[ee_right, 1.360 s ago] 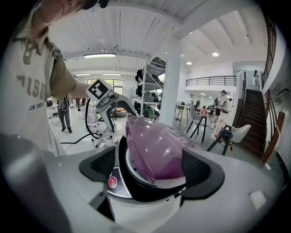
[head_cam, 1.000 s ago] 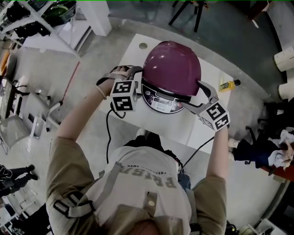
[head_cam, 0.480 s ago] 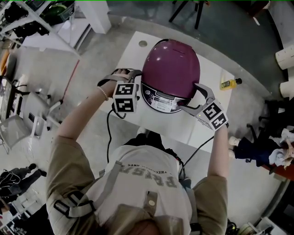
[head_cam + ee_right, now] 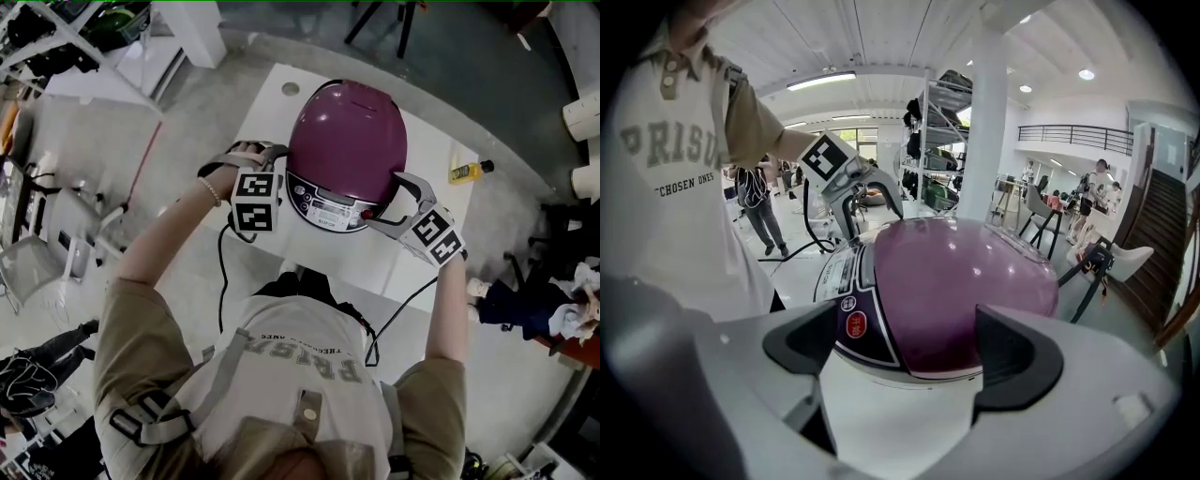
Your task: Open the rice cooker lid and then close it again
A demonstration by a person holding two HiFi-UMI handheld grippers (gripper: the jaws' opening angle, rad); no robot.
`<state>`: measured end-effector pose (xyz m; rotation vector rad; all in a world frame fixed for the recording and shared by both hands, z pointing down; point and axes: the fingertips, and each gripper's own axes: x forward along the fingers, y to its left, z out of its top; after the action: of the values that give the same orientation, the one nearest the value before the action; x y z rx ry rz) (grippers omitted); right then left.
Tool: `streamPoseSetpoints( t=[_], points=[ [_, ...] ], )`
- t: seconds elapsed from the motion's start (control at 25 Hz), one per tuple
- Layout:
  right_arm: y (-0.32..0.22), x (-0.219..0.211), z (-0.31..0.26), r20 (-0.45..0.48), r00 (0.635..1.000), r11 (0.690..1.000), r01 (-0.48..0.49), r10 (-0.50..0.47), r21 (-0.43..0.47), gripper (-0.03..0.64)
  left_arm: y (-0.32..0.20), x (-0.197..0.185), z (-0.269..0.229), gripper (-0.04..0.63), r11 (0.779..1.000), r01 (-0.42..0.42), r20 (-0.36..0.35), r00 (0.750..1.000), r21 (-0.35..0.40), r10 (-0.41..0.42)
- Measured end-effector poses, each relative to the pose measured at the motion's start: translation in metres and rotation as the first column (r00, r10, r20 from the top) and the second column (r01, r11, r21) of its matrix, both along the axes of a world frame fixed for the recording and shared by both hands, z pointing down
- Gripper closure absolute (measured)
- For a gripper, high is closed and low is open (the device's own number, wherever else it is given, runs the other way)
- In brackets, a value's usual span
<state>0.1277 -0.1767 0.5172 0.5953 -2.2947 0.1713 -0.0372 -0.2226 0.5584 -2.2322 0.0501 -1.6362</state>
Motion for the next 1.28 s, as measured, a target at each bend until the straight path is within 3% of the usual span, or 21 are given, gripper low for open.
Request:
streamPoseSetpoints(
  t=[0.76,1.04,1.28],
  points=[
    [0.010,-0.001,0.006,-0.120,0.983,0.983,0.121,-0.139,-0.139,0.158,-0.005,-0.006,0.006,0.133,0.991,-0.133,0.169,0.977,-0.004,0.131],
    [0.012,0.003,0.012,-0.237,0.949,0.967,0.160,-0.207,-0.200,0.155,-0.007,-0.005,0.006,0.133,0.991,-0.134,0.177,0.975,-0.020,0.135],
    [0.011,0.002,0.010,-0.223,0.956,0.970,0.147,-0.190,-0.196,0.155,-0.006,-0.006,0.005,0.133,0.992,-0.125,0.154,0.980,-0.017,0.126]
  ],
)
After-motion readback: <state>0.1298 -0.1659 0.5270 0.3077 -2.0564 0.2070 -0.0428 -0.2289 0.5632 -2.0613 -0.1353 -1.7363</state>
